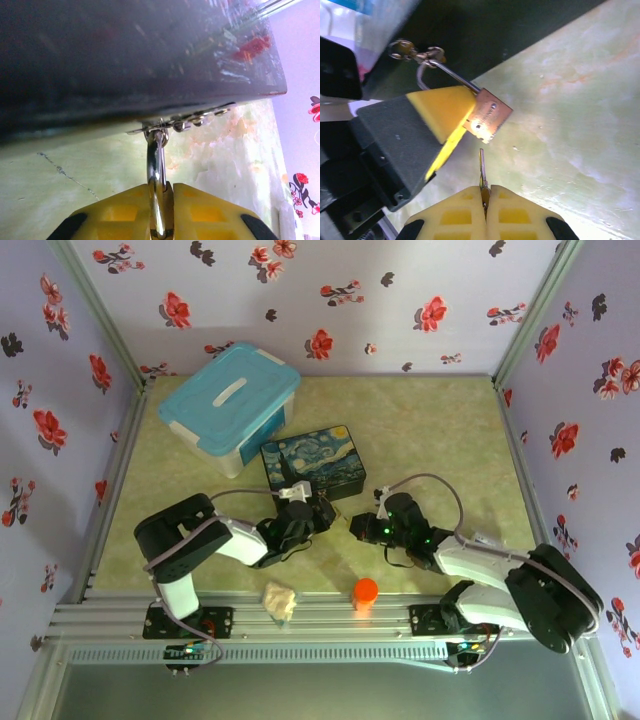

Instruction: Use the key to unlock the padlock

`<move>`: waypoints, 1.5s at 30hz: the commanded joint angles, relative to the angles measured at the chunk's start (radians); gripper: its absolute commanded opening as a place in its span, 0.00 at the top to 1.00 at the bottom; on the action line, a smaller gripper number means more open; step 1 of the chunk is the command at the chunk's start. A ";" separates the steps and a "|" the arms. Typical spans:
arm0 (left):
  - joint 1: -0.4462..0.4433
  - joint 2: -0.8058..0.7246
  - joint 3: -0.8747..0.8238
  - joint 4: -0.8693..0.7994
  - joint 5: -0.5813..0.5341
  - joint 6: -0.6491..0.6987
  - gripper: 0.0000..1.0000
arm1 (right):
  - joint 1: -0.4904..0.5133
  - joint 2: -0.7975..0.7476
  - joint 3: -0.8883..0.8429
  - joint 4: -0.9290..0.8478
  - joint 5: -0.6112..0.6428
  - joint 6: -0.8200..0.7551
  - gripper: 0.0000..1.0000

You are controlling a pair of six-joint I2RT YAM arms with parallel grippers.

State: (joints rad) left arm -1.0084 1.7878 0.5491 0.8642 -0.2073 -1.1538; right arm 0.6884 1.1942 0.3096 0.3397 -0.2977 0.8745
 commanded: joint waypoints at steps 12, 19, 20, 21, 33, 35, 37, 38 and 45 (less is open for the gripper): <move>-0.001 0.048 -0.034 0.152 0.020 -0.147 1.00 | -0.230 0.097 -0.060 0.281 -0.422 0.033 1.00; -0.001 0.044 -0.037 0.190 0.026 -0.173 1.00 | -0.295 0.166 -0.056 0.387 -0.539 0.064 1.00; 0.000 0.044 -0.034 0.194 0.031 -0.172 1.00 | -0.298 0.191 -0.053 0.410 -0.556 0.071 1.00; -0.001 0.039 -0.026 0.185 0.040 -0.166 1.00 | -0.303 0.218 -0.054 0.445 -0.570 0.087 1.00; 0.017 0.004 -0.004 0.160 0.058 -0.171 1.00 | -0.315 0.562 -0.050 0.961 -0.653 0.299 1.00; 0.017 0.000 -0.003 0.159 0.053 -0.166 1.00 | -0.316 0.594 -0.056 1.009 -0.650 0.320 1.00; 0.019 -0.009 -0.007 0.147 0.042 -0.161 1.00 | -0.318 0.619 -0.066 1.037 -0.647 0.330 1.00; 0.023 -0.013 -0.009 0.144 0.039 -0.159 1.00 | -0.321 0.625 -0.072 1.045 -0.646 0.335 1.00; 0.056 -0.034 -0.023 0.163 0.058 -0.174 1.00 | -0.326 0.602 -0.120 1.010 -0.617 0.300 1.00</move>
State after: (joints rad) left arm -0.9703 1.7863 0.5301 0.9909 -0.1810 -1.2671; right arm 0.3706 1.8061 0.2043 1.3209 -0.9203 1.1866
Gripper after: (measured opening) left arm 0.096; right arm 0.042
